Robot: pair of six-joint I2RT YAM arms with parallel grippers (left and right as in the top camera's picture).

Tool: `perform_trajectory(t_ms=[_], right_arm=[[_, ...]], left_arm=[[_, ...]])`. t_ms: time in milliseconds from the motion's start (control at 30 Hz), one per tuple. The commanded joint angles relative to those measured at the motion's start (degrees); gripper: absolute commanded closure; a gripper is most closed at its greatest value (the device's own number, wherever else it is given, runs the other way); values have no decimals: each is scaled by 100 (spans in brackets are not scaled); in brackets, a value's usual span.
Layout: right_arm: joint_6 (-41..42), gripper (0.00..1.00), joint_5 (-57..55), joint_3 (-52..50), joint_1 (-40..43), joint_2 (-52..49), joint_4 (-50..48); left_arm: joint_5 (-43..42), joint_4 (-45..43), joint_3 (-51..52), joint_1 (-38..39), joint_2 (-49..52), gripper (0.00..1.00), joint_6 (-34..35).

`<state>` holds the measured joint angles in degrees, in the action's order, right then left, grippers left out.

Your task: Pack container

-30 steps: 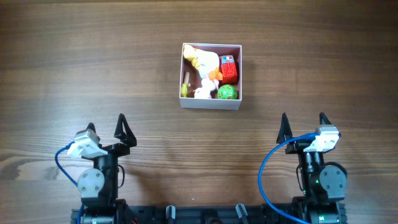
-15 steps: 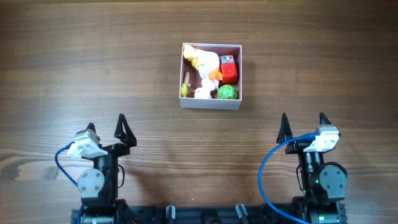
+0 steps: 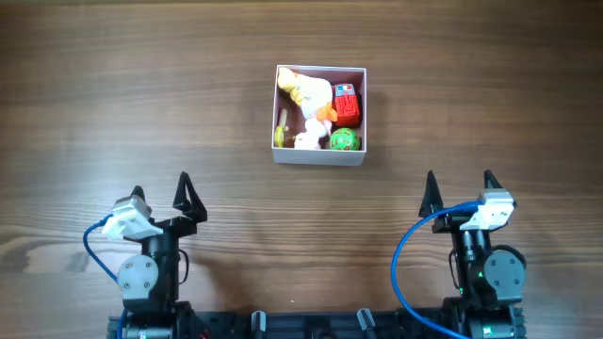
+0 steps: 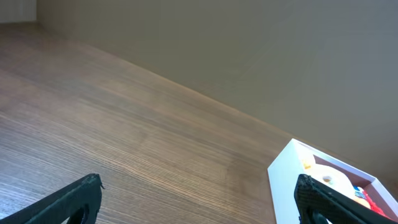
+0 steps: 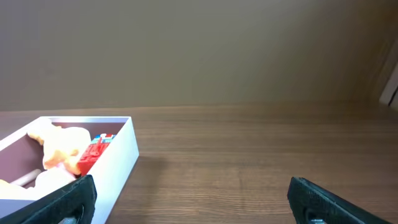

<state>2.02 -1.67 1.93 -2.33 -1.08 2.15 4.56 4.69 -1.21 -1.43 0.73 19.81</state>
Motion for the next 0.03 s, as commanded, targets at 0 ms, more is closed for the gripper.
perform_trajectory(t_ms=[0], right_arm=[[-52,0,50,-55,-31,87,-33]], left_arm=[[-87,-24,50,31,-57,0,33]])
